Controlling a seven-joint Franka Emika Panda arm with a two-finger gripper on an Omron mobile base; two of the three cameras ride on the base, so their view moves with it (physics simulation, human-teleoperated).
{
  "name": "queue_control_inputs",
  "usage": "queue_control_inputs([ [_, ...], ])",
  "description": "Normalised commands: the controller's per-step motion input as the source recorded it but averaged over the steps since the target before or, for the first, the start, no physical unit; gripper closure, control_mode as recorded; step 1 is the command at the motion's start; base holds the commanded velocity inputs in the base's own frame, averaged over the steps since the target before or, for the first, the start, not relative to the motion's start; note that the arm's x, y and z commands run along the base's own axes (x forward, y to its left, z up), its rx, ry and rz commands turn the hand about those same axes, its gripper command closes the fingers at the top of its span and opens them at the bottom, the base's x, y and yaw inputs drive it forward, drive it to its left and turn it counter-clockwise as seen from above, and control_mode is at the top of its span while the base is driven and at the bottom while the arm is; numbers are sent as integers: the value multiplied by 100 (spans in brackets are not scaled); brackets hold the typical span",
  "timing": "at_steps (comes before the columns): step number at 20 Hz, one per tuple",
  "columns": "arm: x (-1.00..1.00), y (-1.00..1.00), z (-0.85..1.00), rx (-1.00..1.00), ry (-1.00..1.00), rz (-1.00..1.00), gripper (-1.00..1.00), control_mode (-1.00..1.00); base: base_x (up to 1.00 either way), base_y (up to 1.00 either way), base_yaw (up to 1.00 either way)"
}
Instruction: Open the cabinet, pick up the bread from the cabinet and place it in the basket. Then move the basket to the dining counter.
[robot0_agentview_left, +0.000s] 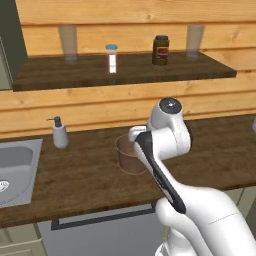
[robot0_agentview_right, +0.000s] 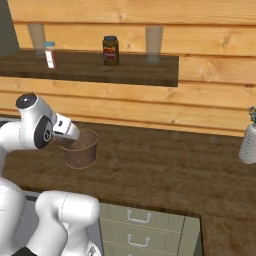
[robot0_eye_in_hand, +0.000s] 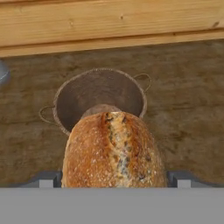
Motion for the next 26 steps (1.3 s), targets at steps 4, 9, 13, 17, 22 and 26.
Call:
queue_control_inputs([
  [4,66,15,-33,0,1,0,100,-100,0,0,0],
  [9,46,8,-28,0,5,0,100,-100,0,0,0],
  [13,33,11,-44,0,11,0,100,-100,0,0,0],
  [17,27,11,-39,0,6,0,100,-100,0,0,0],
  [22,22,3,-26,0,1,0,100,-100,0,0,0],
  [26,25,0,-14,0,0,0,100,-100,0,0,0],
])
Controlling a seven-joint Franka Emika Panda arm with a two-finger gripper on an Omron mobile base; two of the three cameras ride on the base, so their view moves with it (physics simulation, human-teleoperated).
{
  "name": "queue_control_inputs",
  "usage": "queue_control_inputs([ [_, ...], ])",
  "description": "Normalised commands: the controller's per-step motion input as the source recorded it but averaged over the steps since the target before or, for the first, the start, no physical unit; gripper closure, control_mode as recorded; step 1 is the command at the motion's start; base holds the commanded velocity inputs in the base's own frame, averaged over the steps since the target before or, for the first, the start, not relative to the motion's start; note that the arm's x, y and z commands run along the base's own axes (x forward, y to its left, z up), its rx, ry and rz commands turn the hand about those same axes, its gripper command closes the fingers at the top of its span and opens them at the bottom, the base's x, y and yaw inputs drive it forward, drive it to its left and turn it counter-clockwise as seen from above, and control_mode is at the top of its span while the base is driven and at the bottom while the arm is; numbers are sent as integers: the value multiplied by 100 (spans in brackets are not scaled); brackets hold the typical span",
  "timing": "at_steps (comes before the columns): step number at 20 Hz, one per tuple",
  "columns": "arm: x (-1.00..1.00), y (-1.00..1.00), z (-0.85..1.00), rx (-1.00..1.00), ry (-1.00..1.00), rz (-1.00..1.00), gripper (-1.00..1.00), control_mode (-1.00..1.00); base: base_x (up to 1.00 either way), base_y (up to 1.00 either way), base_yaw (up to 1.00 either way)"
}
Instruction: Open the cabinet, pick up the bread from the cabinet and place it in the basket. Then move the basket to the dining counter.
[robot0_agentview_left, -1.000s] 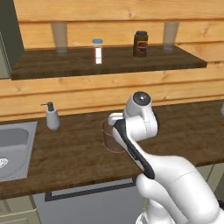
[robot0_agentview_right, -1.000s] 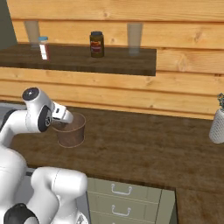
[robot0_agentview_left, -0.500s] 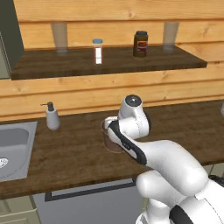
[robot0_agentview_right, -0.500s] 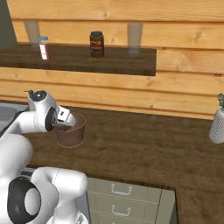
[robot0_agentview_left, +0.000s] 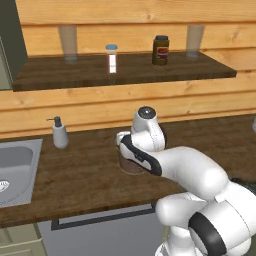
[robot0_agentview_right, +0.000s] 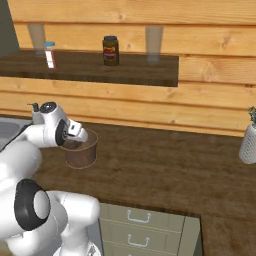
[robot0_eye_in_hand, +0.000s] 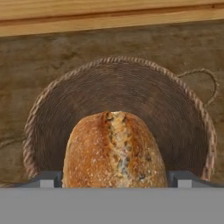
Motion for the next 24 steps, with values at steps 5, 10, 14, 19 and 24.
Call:
queue_control_inputs([
  [5,48,0,-41,0,0,0,100,-100,0,0,0],
  [10,40,0,-58,0,0,0,100,-100,0,0,0],
  [14,1,0,-8,0,0,0,-100,-100,0,0,0],
  [19,-6,-4,12,1,0,0,-100,-100,0,0,0],
  [24,-17,0,7,0,-7,0,-100,-100,0,0,0],
])
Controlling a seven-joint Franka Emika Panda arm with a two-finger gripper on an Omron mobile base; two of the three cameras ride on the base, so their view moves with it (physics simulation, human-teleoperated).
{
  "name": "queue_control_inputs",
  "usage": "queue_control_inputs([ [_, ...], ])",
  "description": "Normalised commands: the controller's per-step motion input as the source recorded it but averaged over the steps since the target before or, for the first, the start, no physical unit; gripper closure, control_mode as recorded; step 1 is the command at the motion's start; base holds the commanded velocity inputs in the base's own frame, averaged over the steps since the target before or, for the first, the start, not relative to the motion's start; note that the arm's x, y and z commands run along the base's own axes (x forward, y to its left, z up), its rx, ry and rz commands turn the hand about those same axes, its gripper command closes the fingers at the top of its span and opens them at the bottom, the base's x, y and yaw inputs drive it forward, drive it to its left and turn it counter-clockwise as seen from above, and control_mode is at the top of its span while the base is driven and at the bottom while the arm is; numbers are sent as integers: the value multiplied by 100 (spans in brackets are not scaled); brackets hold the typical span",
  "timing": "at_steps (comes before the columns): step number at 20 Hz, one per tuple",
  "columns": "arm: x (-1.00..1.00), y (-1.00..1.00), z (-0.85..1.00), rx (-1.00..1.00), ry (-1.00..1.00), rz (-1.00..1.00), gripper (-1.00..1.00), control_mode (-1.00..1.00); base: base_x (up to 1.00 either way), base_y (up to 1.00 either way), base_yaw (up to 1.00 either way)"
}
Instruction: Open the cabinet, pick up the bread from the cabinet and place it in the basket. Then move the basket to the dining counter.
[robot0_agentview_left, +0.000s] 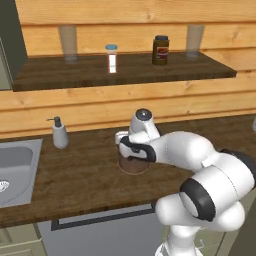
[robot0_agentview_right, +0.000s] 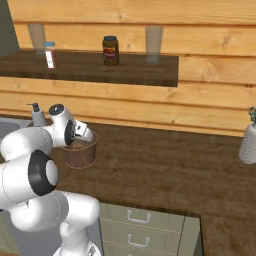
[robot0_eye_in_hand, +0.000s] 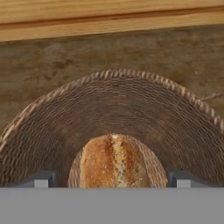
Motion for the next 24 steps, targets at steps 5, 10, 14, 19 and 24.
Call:
queue_control_inputs([
  [5,-28,0,14,0,-10,0,-100,-100,0,0,0],
  [10,-65,-12,51,1,-12,-5,-100,-100,0,0,0],
  [14,-73,-26,52,7,-3,-11,-100,-100,0,0,0],
  [19,-51,-53,36,23,0,-11,-100,-100,0,0,0],
  [24,-23,-41,16,21,-3,-2,-100,-100,0,0,0],
])
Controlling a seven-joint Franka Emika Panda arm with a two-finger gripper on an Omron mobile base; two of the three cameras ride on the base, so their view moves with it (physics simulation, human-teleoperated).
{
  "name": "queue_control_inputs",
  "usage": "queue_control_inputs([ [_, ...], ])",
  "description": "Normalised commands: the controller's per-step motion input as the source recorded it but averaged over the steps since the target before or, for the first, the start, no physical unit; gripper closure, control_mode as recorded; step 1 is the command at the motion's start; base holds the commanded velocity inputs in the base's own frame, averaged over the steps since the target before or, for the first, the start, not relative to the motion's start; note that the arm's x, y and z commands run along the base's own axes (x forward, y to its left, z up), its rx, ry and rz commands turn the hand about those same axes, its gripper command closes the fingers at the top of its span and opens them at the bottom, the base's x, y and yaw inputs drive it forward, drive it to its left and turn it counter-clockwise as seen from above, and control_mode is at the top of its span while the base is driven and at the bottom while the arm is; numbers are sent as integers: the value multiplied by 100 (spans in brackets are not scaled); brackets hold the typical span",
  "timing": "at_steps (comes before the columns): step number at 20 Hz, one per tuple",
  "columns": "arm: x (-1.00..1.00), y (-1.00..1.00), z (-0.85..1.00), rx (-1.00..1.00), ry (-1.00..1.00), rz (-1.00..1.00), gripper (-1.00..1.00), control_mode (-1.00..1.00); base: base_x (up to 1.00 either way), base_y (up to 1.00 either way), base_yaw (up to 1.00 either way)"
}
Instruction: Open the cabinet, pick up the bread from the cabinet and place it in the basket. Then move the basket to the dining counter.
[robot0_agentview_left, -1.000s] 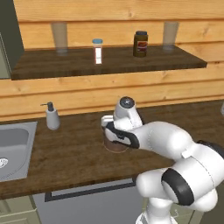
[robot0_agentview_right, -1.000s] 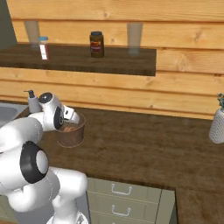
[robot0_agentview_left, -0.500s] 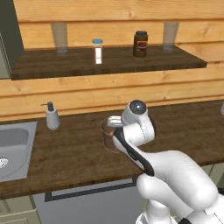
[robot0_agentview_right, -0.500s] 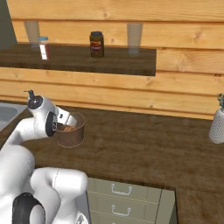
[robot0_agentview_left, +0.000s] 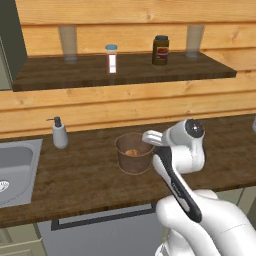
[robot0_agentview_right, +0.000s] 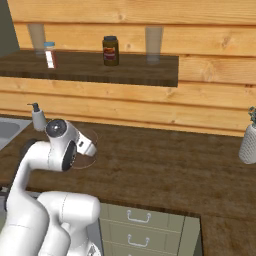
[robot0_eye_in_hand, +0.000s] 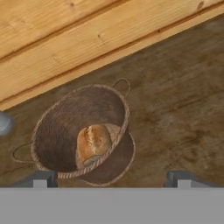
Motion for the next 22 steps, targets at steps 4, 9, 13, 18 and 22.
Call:
queue_control_inputs([
  [4,7,-9,-3,20,6,0,-100,-100,0,0,0],
  [9,35,-5,0,11,9,0,-100,-100,0,0,0],
  [13,31,0,0,5,26,0,-100,-100,0,0,0],
  [18,29,0,-14,1,31,0,-100,-100,0,0,0],
  [22,22,0,-31,0,7,1,-100,-100,0,0,0],
])
